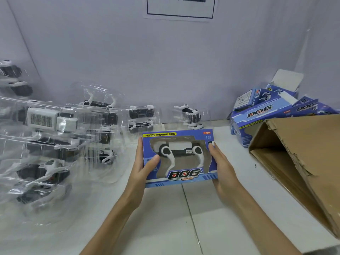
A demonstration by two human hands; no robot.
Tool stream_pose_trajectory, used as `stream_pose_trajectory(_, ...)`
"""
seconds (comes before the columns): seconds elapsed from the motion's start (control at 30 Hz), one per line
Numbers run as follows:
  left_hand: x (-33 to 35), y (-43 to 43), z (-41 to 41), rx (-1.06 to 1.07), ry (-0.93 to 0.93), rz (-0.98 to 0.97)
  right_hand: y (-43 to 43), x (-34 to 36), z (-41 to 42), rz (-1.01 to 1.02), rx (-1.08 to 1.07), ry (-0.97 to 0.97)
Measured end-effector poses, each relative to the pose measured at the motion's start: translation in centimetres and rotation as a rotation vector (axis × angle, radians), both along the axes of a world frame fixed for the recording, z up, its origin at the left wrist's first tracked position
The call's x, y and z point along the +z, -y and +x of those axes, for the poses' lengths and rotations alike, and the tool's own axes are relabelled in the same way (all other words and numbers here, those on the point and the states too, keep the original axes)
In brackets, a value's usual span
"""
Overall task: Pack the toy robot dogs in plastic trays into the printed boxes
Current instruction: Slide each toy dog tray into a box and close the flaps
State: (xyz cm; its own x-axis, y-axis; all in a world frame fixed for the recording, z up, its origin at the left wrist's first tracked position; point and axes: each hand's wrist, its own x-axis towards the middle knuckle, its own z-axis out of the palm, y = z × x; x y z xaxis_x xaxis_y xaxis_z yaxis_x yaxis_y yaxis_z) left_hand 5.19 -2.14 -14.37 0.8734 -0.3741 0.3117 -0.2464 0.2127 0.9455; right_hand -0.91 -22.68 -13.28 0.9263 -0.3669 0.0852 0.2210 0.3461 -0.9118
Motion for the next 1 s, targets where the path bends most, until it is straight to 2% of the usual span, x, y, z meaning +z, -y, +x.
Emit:
stream_pose_trajectory(0.27,1.4,0.2,-1.2,0.009,0.111,0.008,0.3,-0.2,-0.2,0.004,0.085,0.053)
stream_pose_trajectory(0.37,2.2,-0.3,-1.6,0.112,0.282,0.018,0.2,-0.4,0.2,0.098,0.120,0.078)
stream_pose_trajectory(0.43,2.5,-0.7,-1.7,0.164,0.423,0.021,0.3,-0.4,0.2,0.087,0.140,0.085)
stream_pose_trajectory(0.5,2.8,-1.2,-1.4,0.189,0.448,-0.028,0.7,-0.1,-0.1,0.024,0.181,0.109)
stream_pose_trajectory(0.53,3.0,-1.3,-1.2,0.201,0.391,-0.080,1.1,0.0,-0.3,-0.039,0.210,0.112)
stream_pose_trajectory(0.6,3.2,-2.0,-0.3,0.229,0.141,-0.201,1.6,0.5,-0.5,-0.209,0.276,0.056)
stream_pose_trajectory(0.67,3.2,-2.7,1.0,0.183,-0.202,-0.279,1.8,1.0,-0.8,-0.324,0.342,-0.115)
stream_pose_trajectory(0.73,3.0,-3.6,2.0,0.145,-0.419,-0.319,1.6,1.7,-0.9,-0.338,0.368,-0.254)
stream_pose_trajectory(0.87,2.4,-4.0,2.6,0.165,-0.516,-0.417,2.0,4.3,-1.6,-0.191,0.144,-0.270)
stream_pose_trajectory(0.93,2.2,-3.9,2.6,0.198,-0.513,-0.396,3.1,5.9,-2.1,-0.028,-0.015,-0.154)
stream_pose_trajectory(1.0,1.9,-3.6,2.4,0.227,-0.502,-0.345,4.4,7.2,-2.5,0.183,-0.212,0.052)
